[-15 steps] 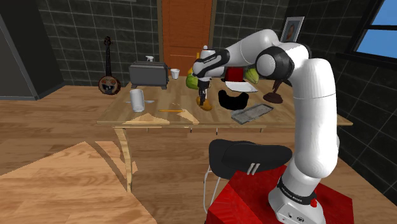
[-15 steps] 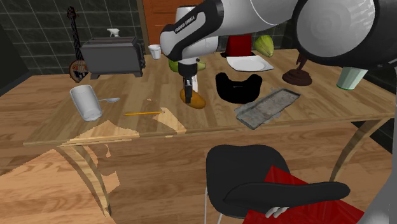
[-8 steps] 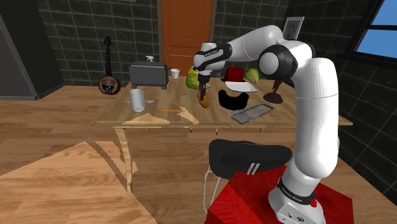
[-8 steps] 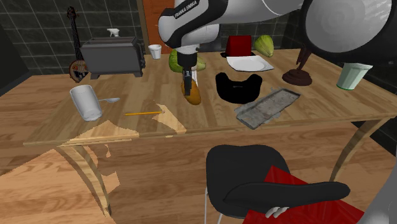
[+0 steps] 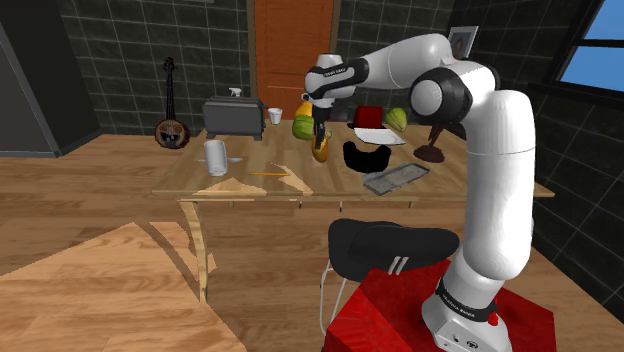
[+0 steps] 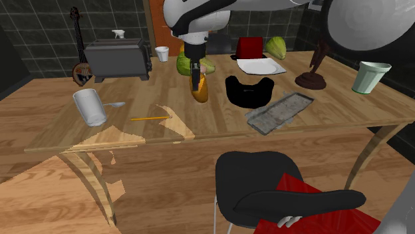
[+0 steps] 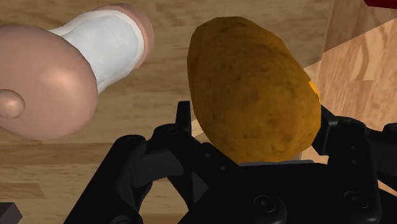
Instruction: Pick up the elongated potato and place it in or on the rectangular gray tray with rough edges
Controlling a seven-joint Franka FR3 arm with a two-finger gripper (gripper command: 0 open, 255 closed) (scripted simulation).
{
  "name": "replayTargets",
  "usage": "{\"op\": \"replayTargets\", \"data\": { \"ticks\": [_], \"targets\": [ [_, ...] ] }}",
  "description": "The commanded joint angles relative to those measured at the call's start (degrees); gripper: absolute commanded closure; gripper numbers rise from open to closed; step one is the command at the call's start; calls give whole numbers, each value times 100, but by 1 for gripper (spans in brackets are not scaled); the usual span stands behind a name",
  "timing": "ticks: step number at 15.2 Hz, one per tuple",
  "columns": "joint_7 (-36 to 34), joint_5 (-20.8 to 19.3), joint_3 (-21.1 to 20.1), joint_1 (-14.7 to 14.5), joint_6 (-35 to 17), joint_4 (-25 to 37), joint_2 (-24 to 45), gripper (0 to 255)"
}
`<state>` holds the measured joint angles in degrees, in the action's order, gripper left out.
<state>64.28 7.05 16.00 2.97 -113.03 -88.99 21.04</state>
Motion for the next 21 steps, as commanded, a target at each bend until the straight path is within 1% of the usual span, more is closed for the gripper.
{"op": "replayTargets", "data": {
  "ticks": [1,6,11,16,21],
  "targets": [
    [102,-19,42,52,-23,-173,-147,255],
    [585,-100,242,296,-255,-1002,-744,255],
    [1101,-182,470,575,-395,-1618,-1220,255],
    [1659,-255,729,881,-467,-2049,-1577,255],
    [2262,-302,1017,1207,-484,-2307,-1810,255]
  ]
}}
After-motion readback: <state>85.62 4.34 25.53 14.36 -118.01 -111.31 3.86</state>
